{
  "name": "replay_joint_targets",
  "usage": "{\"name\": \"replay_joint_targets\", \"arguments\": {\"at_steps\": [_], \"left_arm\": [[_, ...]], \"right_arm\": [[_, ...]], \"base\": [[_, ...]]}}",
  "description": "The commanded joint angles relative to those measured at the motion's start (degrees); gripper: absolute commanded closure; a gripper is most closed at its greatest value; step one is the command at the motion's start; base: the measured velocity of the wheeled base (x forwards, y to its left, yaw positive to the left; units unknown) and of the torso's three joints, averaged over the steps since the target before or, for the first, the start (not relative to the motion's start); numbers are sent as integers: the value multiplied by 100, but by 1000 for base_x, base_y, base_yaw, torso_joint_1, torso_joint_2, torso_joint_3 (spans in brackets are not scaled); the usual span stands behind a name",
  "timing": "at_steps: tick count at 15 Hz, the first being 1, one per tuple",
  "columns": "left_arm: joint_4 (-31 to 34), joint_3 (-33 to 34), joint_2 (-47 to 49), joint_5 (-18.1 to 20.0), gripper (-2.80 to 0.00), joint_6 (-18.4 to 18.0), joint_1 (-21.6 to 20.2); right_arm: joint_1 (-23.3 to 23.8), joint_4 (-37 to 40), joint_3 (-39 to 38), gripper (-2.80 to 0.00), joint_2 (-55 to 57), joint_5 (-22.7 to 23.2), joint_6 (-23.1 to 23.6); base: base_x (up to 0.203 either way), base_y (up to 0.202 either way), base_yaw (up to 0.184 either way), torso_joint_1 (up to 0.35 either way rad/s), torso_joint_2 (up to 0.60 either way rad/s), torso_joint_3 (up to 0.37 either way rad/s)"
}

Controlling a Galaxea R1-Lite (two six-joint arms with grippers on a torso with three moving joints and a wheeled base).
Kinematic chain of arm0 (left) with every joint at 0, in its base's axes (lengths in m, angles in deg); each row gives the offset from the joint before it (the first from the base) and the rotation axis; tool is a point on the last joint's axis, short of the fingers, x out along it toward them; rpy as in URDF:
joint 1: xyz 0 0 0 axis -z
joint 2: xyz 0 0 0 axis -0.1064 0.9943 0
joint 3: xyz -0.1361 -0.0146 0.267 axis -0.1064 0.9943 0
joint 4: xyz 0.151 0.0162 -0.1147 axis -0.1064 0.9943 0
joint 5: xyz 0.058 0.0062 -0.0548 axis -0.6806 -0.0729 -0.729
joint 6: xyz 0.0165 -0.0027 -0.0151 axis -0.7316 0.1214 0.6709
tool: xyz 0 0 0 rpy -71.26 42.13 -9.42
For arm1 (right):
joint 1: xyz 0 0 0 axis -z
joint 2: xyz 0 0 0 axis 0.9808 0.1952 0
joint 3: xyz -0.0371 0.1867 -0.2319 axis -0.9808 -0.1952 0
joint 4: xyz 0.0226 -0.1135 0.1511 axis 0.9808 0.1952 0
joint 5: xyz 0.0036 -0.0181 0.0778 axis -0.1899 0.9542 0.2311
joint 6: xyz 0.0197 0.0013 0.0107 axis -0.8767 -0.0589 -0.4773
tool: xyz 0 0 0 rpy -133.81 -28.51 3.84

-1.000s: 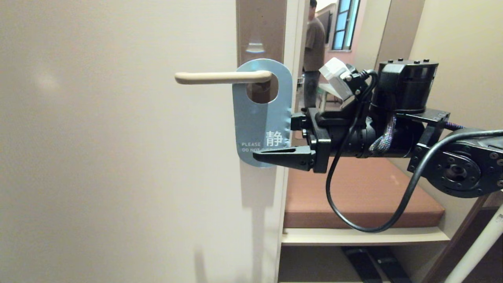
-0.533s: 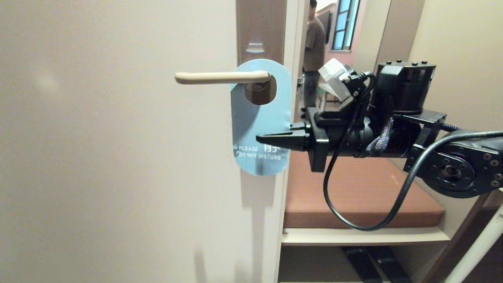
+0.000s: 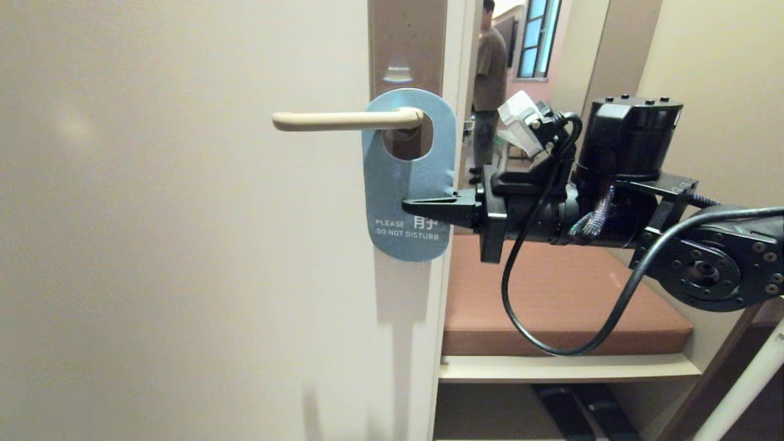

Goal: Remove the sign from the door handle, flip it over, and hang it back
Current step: Take down the sign

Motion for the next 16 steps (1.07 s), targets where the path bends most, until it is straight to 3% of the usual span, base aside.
{"name": "replay_joint_targets", "arguments": {"at_steps": [1,6,10,13,16], "left_arm": [[0,0,-1,3,0,0,-2],[0,0,-1,4,0,0,-2],[0,0,-1,-5,0,0,-2],[0,0,-1,4,0,0,-2],[0,0,-1,-2,0,0,-2]], "right_arm": [[-33,-16,-21,0,-12,-126,5],[-339,-16,-45,0,-102,-758,-62],[-671,-16,-49,0,-211,-1493,-603],[-870,-16,-130,0,-260,-2085,-689],[-1042,-7,-260,0,-391,-2305,-698]], "base": [[0,0,0,0,0,0],[0,0,0,0,0,0],[0,0,0,0,0,0],[0,0,0,0,0,0],[0,0,0,0,0,0]]}}
